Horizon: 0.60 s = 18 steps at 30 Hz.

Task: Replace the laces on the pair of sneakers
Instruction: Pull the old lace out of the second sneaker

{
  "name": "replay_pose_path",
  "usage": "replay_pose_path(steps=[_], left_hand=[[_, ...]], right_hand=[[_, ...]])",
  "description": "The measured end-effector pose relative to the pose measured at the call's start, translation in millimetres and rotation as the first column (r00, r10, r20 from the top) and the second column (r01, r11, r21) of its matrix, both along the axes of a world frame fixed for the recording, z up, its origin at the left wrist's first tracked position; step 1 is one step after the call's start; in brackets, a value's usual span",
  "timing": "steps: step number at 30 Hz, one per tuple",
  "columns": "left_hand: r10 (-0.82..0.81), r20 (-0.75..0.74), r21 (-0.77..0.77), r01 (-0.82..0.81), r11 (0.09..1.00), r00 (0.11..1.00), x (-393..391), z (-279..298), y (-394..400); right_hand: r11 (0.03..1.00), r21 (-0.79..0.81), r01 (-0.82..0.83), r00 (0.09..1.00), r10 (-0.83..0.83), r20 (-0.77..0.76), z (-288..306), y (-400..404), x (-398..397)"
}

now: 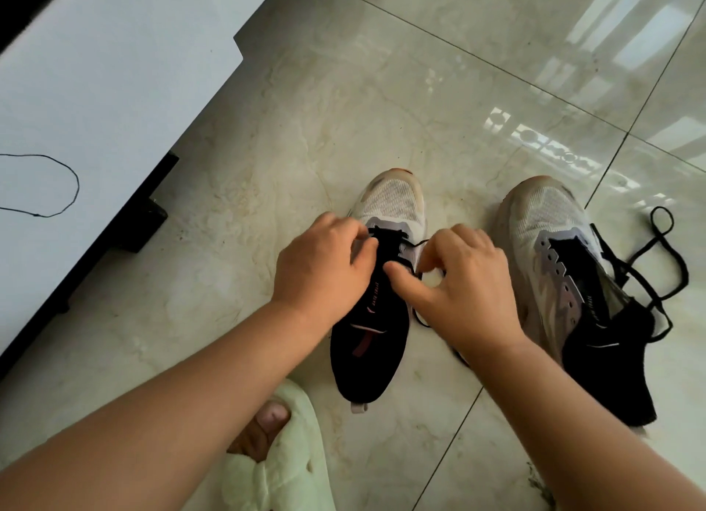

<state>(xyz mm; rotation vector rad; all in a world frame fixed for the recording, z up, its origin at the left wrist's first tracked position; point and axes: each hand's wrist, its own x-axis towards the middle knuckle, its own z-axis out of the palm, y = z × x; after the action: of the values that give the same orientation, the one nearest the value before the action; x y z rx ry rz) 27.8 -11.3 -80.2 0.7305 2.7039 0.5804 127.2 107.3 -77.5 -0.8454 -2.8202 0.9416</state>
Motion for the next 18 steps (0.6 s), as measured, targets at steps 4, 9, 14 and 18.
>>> replay_pose_path(steps=[4, 9, 14, 18], left_hand=[[0.021, 0.031, -0.09, -0.018, 0.996, 0.999, -11, -3, 17], [-0.162, -0.002, -0.118, 0.161, 0.98, 0.987, -18, -3, 23], [-0.453, 0.034, 0.011, 0.453, 0.892, 0.891, -37, -6, 16], [-0.696, -0.215, -0.02, 0.709, 0.705, 0.685, -52, -6, 9]], right_hand=[[0.999, -0.042, 0.006, 0.986, 0.001, 0.168, 0, -16, 1], [0.98, -0.158, 0.117, 0.982, -0.09, 0.165, -6, -28, 5], [0.972, -0.162, 0.169, 0.98, -0.149, 0.13, -7, -28, 8], [0.976, -0.15, 0.157, 0.981, -0.137, 0.137, -8, -23, 6]])
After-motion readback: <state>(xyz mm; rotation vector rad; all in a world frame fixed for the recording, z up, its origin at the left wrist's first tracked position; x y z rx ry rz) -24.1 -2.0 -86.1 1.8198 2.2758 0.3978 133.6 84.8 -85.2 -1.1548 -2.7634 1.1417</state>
